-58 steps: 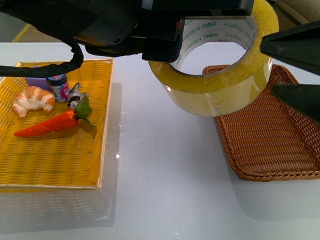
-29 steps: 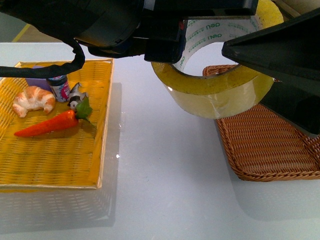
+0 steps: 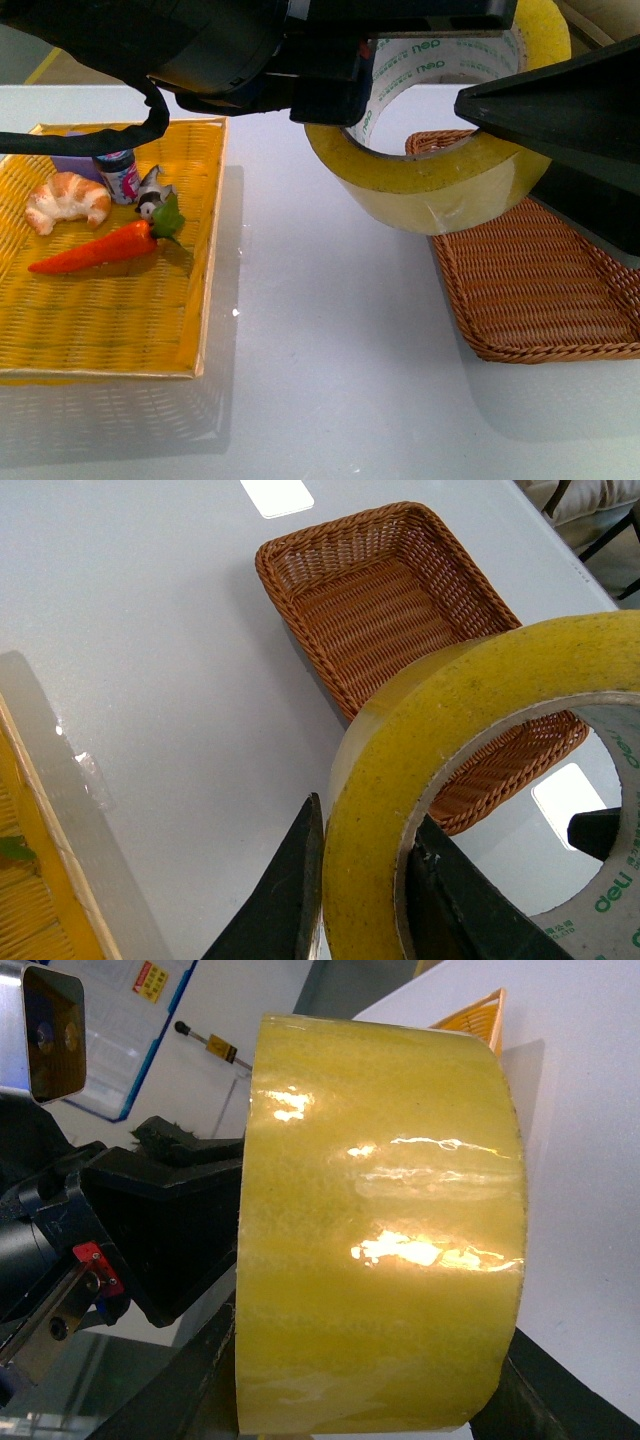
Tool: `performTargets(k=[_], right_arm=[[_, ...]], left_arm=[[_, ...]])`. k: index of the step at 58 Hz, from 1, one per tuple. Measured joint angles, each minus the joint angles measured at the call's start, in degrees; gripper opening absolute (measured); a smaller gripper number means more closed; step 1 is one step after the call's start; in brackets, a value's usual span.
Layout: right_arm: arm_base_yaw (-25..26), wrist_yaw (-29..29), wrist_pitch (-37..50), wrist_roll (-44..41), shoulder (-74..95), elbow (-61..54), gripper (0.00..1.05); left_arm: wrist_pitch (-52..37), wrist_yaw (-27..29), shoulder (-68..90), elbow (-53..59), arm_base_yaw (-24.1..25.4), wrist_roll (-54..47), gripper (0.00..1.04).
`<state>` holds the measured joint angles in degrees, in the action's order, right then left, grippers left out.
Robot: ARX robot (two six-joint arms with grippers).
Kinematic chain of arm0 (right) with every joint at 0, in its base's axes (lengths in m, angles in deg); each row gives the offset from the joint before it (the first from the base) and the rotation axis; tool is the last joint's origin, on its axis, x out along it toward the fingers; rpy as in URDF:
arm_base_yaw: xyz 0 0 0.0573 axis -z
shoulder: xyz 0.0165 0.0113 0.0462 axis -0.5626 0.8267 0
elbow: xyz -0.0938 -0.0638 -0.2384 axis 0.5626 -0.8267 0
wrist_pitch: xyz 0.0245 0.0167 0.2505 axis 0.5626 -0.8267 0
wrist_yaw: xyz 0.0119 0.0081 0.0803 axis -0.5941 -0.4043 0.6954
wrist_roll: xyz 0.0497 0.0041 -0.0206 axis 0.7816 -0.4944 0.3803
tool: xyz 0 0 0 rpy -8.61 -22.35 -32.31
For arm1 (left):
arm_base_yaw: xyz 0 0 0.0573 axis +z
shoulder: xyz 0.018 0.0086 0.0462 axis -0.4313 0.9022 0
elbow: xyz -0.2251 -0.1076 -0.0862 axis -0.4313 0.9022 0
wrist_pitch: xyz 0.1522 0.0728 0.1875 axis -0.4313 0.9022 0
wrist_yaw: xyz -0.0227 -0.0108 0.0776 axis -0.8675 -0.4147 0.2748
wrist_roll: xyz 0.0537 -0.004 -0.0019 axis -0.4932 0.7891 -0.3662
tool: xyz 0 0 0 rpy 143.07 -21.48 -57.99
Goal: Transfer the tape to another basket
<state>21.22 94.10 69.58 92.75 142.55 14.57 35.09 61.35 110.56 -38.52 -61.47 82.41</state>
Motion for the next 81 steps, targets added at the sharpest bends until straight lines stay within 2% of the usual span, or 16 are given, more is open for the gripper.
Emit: performTargets(k=[8, 13, 31, 49, 51, 56, 58, 59, 62, 80, 81], right_arm=[[-0.1, -0.1, -0.3, -0.3, 0.0, 0.0, 0.48], [-0.2, -0.2, -0.4, -0.3, 0.0, 0.0, 0.48], [0.7, -2.0, -0.4, 0.0, 0.3, 0.0, 0.48], [5.4, -2.0, -0.8, 1.3, -0.1, -0.1, 0.48], [5.8, -1.8, -1.0, 1.3, -0.3, -0.2, 0.48], [7.0, -1.0, -1.6, 1.3, -1.1, -0.4, 0.48], [7.6, -0.5, -1.7, 1.3, -1.4, -0.4, 0.48], [8.1, -0.4, -1.8, 1.3, -1.6, -0.5, 0.48], [9.4, -0.2, -1.7, 1.3, -1.7, -0.5, 0.48], [15.2, 1.5, 1.7, 2.1, 2.5, 0.1, 0.48], [15.6, 1.5, 2.1, 2.3, 3.3, 0.3, 0.48]], left_arm=[[0.0, -0.7, 0.0, 0.0, 0.1, 0.2, 0.38], [0.0, -0.9, -0.1, 0.0, 0.1, 0.2, 0.54], [0.0, -1.2, -1.7, 0.0, 0.8, 0.2, 0.97], [-4.0, -2.8, -6.6, 1.9, 5.2, 0.2, 0.96], [-7.4, 0.9, -7.0, 3.3, 5.3, -1.0, 0.94], [-27.5, 21.6, -10.0, 12.6, 6.9, -6.7, 0.78], [-34.9, 27.9, -12.8, 17.9, 9.0, -8.4, 0.69], [-36.9, 29.3, -14.1, 19.8, 9.9, -9.0, 0.65], [-40.1, 29.3, -18.4, 24.8, 13.0, -10.1, 0.53], [-40.9, 20.9, -30.0, 38.3, 20.5, -11.3, 0.01], [-40.9, 20.7, -30.4, 38.6, 20.8, -11.3, 0.02]])
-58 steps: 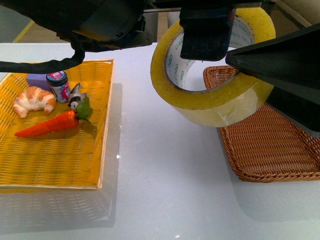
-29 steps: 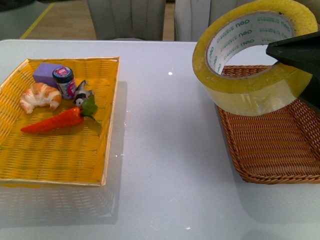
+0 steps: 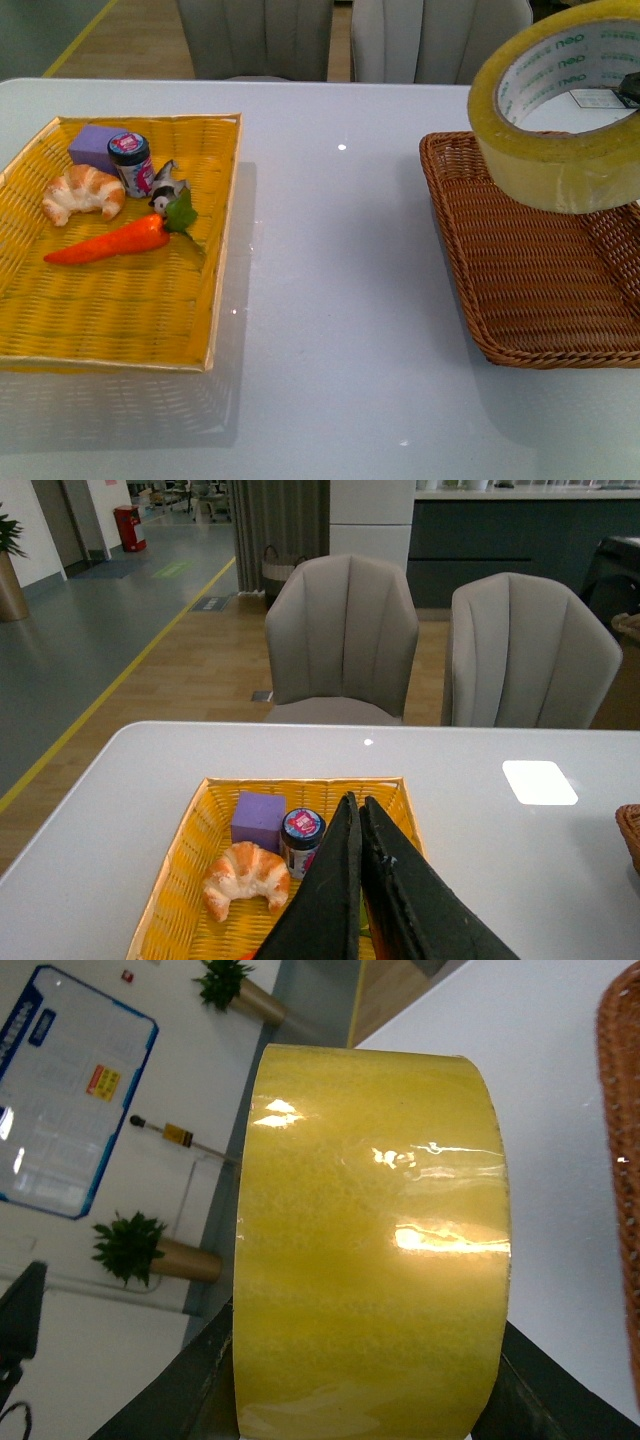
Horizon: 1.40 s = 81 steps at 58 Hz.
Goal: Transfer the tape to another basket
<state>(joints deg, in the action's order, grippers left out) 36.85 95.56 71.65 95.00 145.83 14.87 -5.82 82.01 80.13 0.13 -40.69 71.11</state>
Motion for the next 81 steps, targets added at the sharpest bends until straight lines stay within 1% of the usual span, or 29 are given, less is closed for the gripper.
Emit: performTargets(k=[5, 14, 33, 34, 36, 39, 42, 45, 52, 62, 69, 76, 78, 80, 81], right_arm=[[1.7, 0.5, 2.1, 0.6, 3.7, 1.6, 0.48], [3.5, 0.8, 5.2, 1.7, 10.5, 5.4, 0.48], [4.9, -3.7, 7.0, 4.2, 29.8, 18.8, 0.48], [5.0, -4.0, 7.0, 4.6, 31.1, 19.8, 0.48], [5.1, -4.6, 7.0, 4.9, 33.1, 21.2, 0.48], [5.2, -5.7, 7.0, 5.9, 36.2, 23.3, 0.48], [5.4, -7.0, 6.9, 6.9, 39.3, 25.8, 0.48], [5.5, -8.5, 6.9, 8.1, 42.0, 27.7, 0.48], [5.6, -10.8, 6.5, 10.0, 46.8, 31.0, 0.48], [5.3, -13.9, 1.6, 10.8, 51.7, 34.7, 0.48], [5.3, -14.2, -0.9, 10.5, 53.0, 35.7, 0.48], [5.6, -14.6, -1.1, 10.6, 53.0, 35.8, 0.48], [5.7, -14.6, -0.7, 10.5, 53.0, 35.5, 0.5], [5.7, -14.6, -0.1, 10.6, 52.9, 34.8, 0.58], [5.7, -14.7, 0.0, 10.6, 52.8, 34.6, 0.59]], left_arm=[[0.9, -2.4, -4.2, 3.2, 2.5, -0.2, 0.02], [2.9, -4.9, -9.3, 6.6, 5.2, -0.2, 0.02], [9.8, -9.1, -20.8, 11.1, 9.6, -0.2, 0.02], [10.1, -9.7, -21.2, 11.2, 10.0, -0.2, 0.02], [11.2, -12.9, -22.6, 11.6, 12.0, -0.3, 0.02], [12.0, -13.9, -24.0, 12.2, 13.8, -0.3, 0.02], [10.3, -13.8, -24.5, 13.5, 14.7, -0.3, 0.02], [10.6, -14.0, -25.3, 14.2, 14.9, -0.3, 0.02], [14.4, -14.4, -29.2, 14.3, 14.9, -0.3, 0.02], [20.3, -14.4, -35.5, 14.3, 14.9, -0.3, 0.02], [23.3, -14.4, -38.7, 14.3, 14.9, -0.4, 0.02], [26.2, -14.4, -41.7, 14.3, 14.9, -0.3, 0.02], [26.9, -14.4, -42.4, 14.3, 14.9, -0.4, 0.02], [27.5, -14.4, -43.0, 14.3, 14.9, -0.4, 0.02], [28.0, -14.4, -43.5, 14.3, 14.9, -0.4, 0.02]])
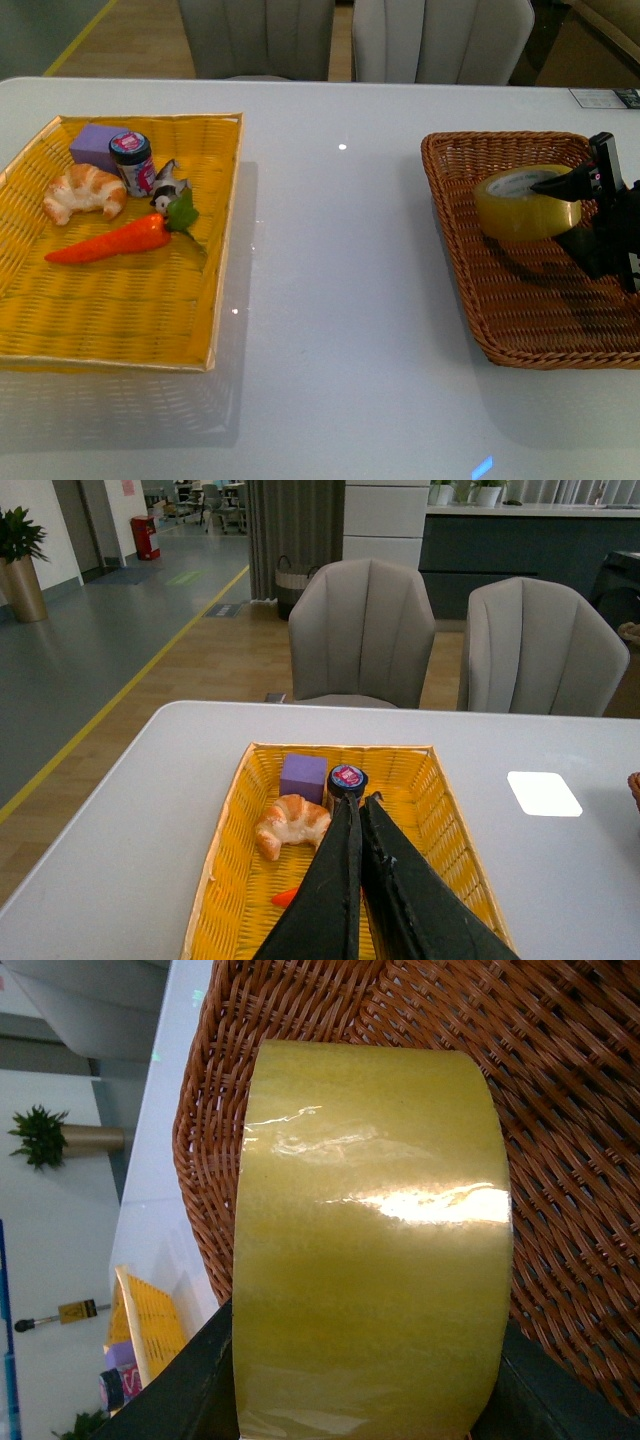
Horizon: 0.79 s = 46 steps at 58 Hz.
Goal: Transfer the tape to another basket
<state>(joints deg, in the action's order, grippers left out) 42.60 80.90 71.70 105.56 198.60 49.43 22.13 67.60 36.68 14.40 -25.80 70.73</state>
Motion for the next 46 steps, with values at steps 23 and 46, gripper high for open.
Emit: performTargets(k=[23, 46], right_arm=[[4.8, 3.1, 6.9, 0.0, -16.4, -15.4, 0.96], [8.5, 1.3, -11.9, -14.9, -64.0, -37.2, 0.95]], left_arm=[[6.6, 0.0, -6.6, 0.0, 0.0, 0.0, 0.02], [17.7, 0.0, -16.7, 0.0, 0.0, 0.0, 0.02]])
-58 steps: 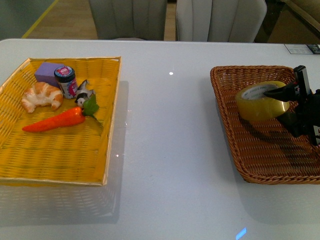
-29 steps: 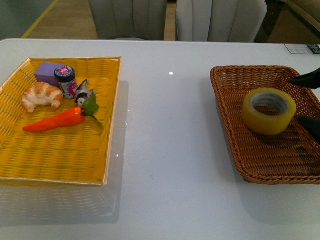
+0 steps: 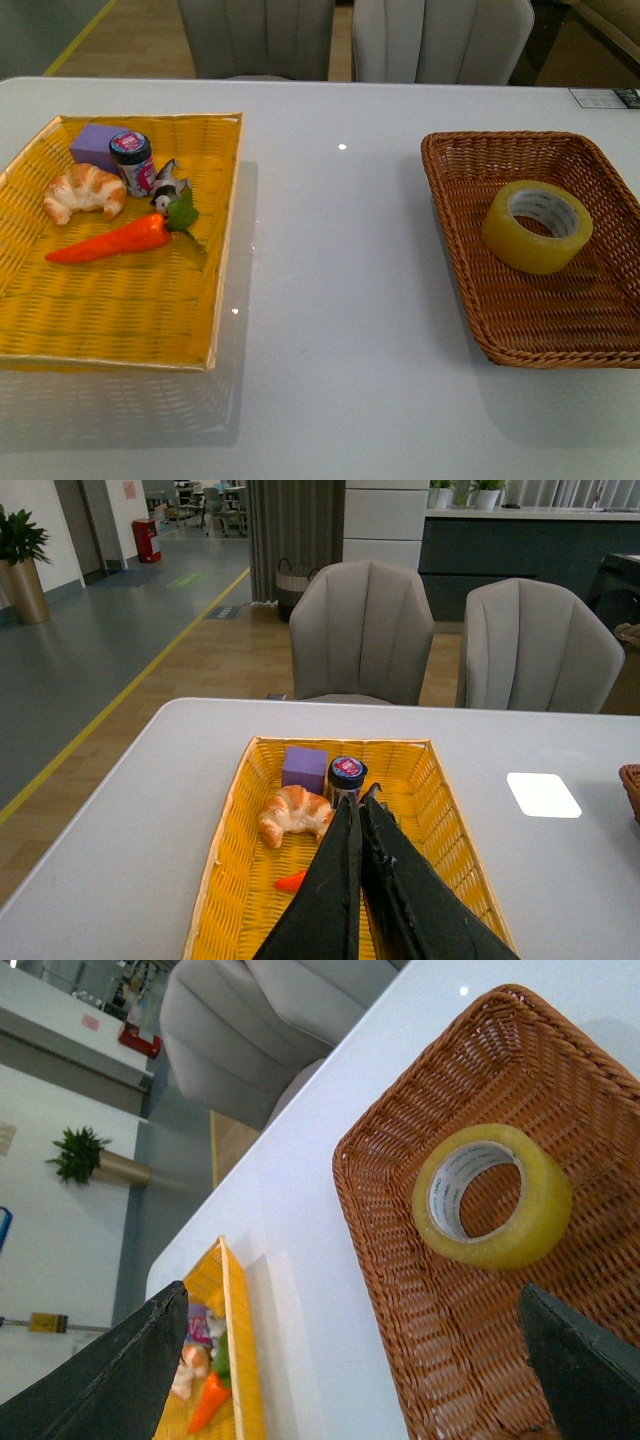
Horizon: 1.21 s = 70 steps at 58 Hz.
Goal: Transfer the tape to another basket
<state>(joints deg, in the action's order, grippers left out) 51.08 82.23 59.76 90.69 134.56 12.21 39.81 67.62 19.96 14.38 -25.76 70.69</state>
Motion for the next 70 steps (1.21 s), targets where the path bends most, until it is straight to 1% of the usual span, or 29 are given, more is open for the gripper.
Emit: performTargets(k=[1, 4, 5, 8, 9, 10, 12, 16, 20, 24, 26, 28, 32, 33, 34, 35, 37, 40, 55, 70], right_arm=[[-0.4, -2.1, 1.5, -2.1, -2.5, -1.4, 0.92], [-1.6, -7.9, 8.3, -13.4, -8.7, -5.0, 0.82], [-1.9, -8.6, 9.1, -15.3, -9.5, -5.4, 0.8], [-3.2, -11.2, 10.3, -25.2, -13.3, -6.8, 0.69], [-3.4, -11.4, 10.3, -25.9, -13.8, -7.1, 0.68], [-3.9, -11.8, 10.1, -29.0, -14.8, -7.6, 0.64], [-4.8, -12.7, 9.3, -32.6, -16.2, -8.7, 0.57], [-6.3, -13.9, 7.6, -36.3, -18.4, -10.5, 0.45], [-7.5, -15.2, 6.1, -38.1, -21.2, -11.8, 0.33], [-8.7, -16.5, 4.1, -39.2, -24.5, -12.7, 0.18], [-9.5, -17.2, 2.6, -39.6, -26.7, -13.2, 0.08], [-10.1, -17.6, 1.6, -40.0, -28.0, -13.7, 0.01], [-10.8, -18.4, 3.8, -40.3, -28.5, -15.5, 0.02], [-11.5, -19.2, 3.2, -40.3, -29.1, -15.8, 0.02], [-13.1, -22.1, 2.3, -40.4, -29.9, -15.8, 0.02], [-14.0, -23.1, 1.6, -40.4, -30.6, -15.8, 0.02], [-15.5, -23.5, 0.1, -40.5, -32.5, -15.8, 0.02], [-16.3, -23.6, -1.6, -40.5, -34.6, -15.8, 0.02], [-16.6, -24.0, -10.8, -40.5, -44.3, -15.9, 0.02], [-16.6, -24.0, -17.4, -40.5, -51.2, -15.9, 0.02]], left_arm=[[0.0, 0.0, 0.0, 0.0, 0.0, 0.0, 0.02], [0.0, 0.0, 0.0, 0.0, 0.0, 0.0, 0.02], [0.0, 0.0, 0.0, 0.0, 0.0, 0.0, 0.02], [0.0, 0.0, 0.0, 0.0, 0.0, 0.0, 0.02], [0.0, 0.0, 0.0, 0.0, 0.0, 0.0, 0.02], [0.0, 0.0, 0.0, 0.0, 0.0, 0.0, 0.02], [0.0, 0.0, 0.0, 0.0, 0.0, 0.0, 0.02], [0.0, 0.0, 0.0, 0.0, 0.0, 0.0, 0.02], [0.0, 0.0, 0.0, 0.0, 0.0, 0.0, 0.02], [0.0, 0.0, 0.0, 0.0, 0.0, 0.0, 0.02], [0.0, 0.0, 0.0, 0.0, 0.0, 0.0, 0.02], [0.0, 0.0, 0.0, 0.0, 0.0, 0.0, 0.02], [0.0, 0.0, 0.0, 0.0, 0.0, 0.0, 0.02], [0.0, 0.0, 0.0, 0.0, 0.0, 0.0, 0.02], [0.0, 0.0, 0.0, 0.0, 0.0, 0.0, 0.02], [0.0, 0.0, 0.0, 0.0, 0.0, 0.0, 0.02], [0.0, 0.0, 0.0, 0.0, 0.0, 0.0, 0.02], [0.0, 0.0, 0.0, 0.0, 0.0, 0.0, 0.02], [0.0, 0.0, 0.0, 0.0, 0.0, 0.0, 0.02], [0.0, 0.0, 0.0, 0.0, 0.0, 0.0, 0.02]])
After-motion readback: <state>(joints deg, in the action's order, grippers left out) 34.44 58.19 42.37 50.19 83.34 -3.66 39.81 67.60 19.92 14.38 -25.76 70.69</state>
